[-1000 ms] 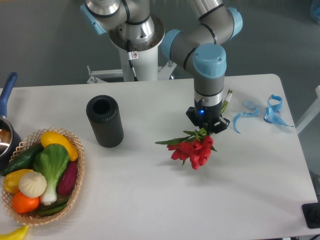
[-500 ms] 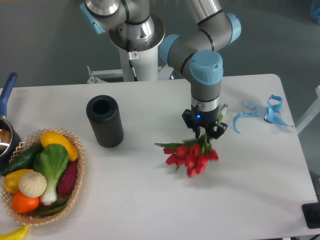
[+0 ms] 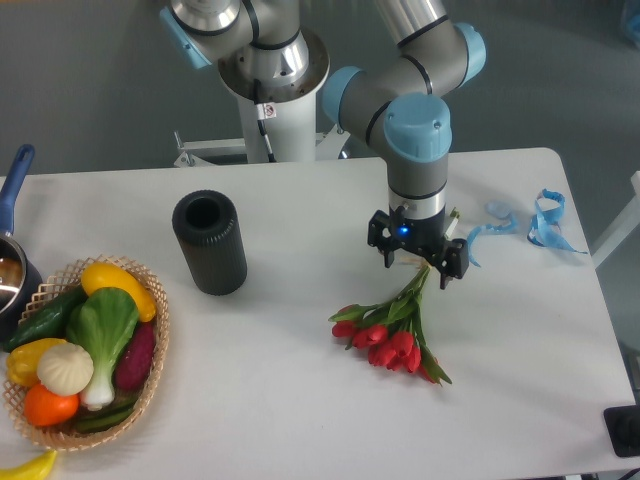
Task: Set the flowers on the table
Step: 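Raise the open gripper up away from the tulips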
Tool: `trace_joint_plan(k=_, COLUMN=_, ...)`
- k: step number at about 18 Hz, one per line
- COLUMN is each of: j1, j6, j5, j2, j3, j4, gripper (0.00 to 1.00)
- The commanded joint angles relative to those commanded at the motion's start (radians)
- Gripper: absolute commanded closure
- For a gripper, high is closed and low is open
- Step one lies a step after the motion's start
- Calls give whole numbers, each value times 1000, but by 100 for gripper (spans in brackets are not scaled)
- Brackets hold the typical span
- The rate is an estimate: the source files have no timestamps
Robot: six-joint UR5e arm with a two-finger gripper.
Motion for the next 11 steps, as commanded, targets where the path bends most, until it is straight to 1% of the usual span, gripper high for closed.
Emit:
trace_joint_plan(k=3, j1=6, j6=38, j5=0, j2=0, j3=-2, j4=0, gripper=0)
trace_joint_plan(k=11, j1=9, j6=38, j5=0, j2=0, j3=-2, j4=0, gripper=0)
